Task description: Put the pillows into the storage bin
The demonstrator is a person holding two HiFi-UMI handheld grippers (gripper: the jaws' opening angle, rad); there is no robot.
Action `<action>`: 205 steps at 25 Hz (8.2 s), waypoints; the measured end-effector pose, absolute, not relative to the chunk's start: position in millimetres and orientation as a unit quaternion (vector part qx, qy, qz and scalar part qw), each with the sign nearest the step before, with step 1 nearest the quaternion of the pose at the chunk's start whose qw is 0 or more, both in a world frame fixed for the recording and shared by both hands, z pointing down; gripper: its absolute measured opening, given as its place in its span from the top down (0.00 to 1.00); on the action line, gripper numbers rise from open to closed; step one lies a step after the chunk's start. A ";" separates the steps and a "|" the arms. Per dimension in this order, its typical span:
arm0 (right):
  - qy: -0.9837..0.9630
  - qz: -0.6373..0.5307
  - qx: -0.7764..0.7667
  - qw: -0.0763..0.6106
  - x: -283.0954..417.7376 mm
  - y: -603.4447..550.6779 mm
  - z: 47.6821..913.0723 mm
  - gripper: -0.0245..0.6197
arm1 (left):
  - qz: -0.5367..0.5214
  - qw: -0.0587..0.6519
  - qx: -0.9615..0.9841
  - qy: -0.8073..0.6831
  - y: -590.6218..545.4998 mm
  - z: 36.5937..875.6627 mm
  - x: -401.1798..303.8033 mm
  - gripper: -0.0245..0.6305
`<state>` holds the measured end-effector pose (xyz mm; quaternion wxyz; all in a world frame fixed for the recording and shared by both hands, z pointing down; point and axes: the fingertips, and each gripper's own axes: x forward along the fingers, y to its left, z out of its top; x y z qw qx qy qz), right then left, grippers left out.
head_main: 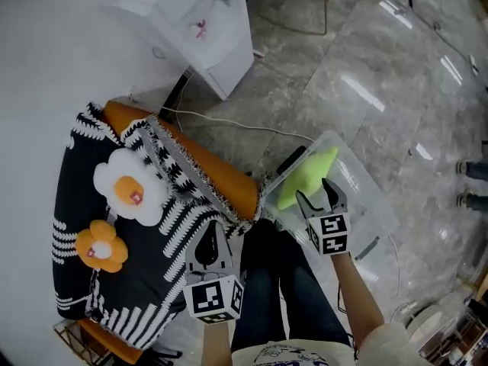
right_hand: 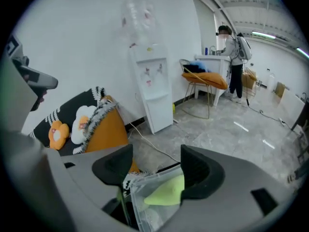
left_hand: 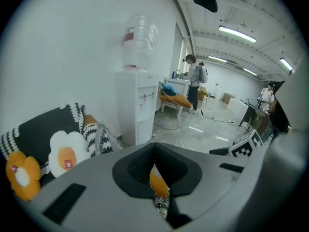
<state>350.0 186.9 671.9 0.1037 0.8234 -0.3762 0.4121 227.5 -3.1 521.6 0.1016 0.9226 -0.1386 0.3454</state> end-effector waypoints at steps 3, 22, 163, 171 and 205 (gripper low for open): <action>-0.410 0.380 0.823 0.100 333.0 161.3 599.2 0.46 | 0.321 0.097 0.926 -0.174 -18.7 472.0 205.1 0.94; -0.704 0.197 0.674 0.101 90.3 -100.4 354.6 0.46 | 0.157 0.109 0.816 -0.546 -131.1 282.9 -149.8 0.94; -0.577 0.168 0.768 0.220 -77.2 -190.5 346.4 0.86 | 0.136 0.121 0.910 -0.371 -307.2 309.4 -302.6 0.94; -0.429 0.209 0.856 0.201 7.2 -32.7 336.4 0.85 | 0.136 0.099 0.960 -0.224 -235.7 291.9 -165.0 0.94; -0.148 0.352 0.916 0.123 213.9 432.8 442.2 0.85 | 0.236 0.030 0.971 0.038 176.0 353.0 184.1 0.94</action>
